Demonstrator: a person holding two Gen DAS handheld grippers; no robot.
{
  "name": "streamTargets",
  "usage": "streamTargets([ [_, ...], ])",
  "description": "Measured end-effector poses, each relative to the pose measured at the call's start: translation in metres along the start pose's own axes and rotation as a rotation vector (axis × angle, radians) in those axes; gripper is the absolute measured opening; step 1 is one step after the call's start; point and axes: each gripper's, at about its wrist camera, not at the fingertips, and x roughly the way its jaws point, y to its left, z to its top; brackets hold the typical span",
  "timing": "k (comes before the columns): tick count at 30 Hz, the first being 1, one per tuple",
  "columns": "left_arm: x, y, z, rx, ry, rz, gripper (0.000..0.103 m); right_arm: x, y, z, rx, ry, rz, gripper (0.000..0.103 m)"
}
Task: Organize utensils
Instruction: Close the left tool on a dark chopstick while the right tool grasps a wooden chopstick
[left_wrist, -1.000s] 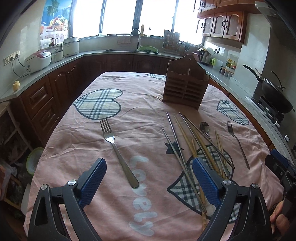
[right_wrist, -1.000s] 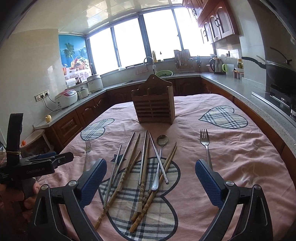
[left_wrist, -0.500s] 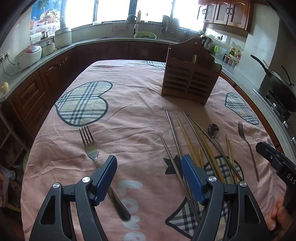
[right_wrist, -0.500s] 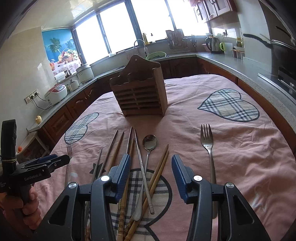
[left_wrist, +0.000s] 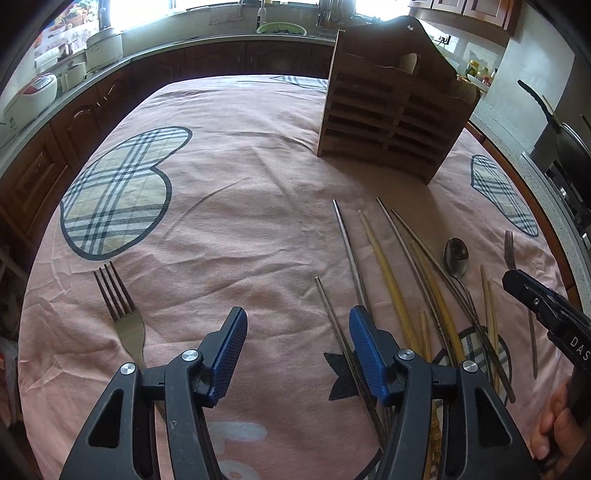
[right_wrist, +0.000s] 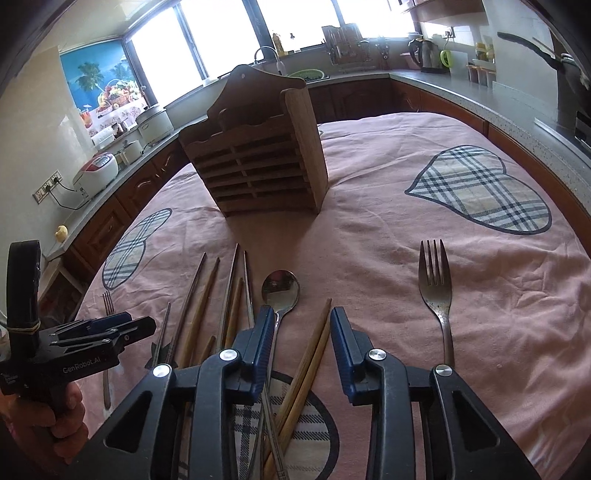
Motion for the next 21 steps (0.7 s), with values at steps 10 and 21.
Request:
streamTargets([
  [10, 0.025, -0.01, 0.012, 0.058, 0.045, 0.01, 0.053, 0.042, -0.007, 0.012, -0.009, 0.103, -0.054, 0.02],
  [21, 0.025, -0.017, 0.011, 0.117, 0.027, -0.013, 0.006, 0.046, -0.003, 0.016, -0.016, 0.101, -0.054, 0.007],
])
